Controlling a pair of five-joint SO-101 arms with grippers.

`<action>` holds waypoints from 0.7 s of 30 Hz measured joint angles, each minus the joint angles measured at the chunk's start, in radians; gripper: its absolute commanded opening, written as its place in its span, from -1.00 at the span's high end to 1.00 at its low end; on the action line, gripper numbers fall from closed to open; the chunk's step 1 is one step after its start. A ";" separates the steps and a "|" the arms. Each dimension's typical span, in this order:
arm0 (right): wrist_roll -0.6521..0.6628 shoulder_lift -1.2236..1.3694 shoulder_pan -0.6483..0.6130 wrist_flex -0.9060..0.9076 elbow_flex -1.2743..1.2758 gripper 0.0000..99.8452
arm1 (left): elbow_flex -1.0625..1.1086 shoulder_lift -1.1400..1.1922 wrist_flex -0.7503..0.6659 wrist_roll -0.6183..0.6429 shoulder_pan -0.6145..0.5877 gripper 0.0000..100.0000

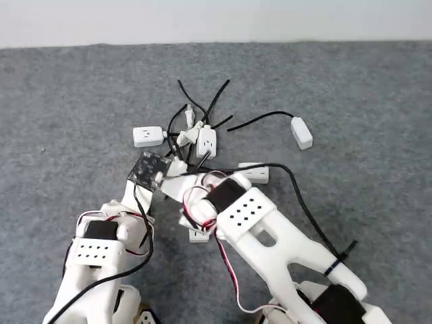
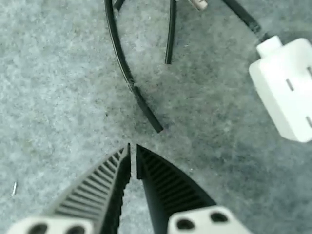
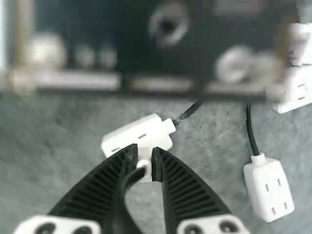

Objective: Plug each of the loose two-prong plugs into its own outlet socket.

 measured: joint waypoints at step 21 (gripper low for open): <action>-0.002 -0.249 0.069 0.212 0.097 0.98 | 0.000 0.000 0.000 0.002 0.002 0.97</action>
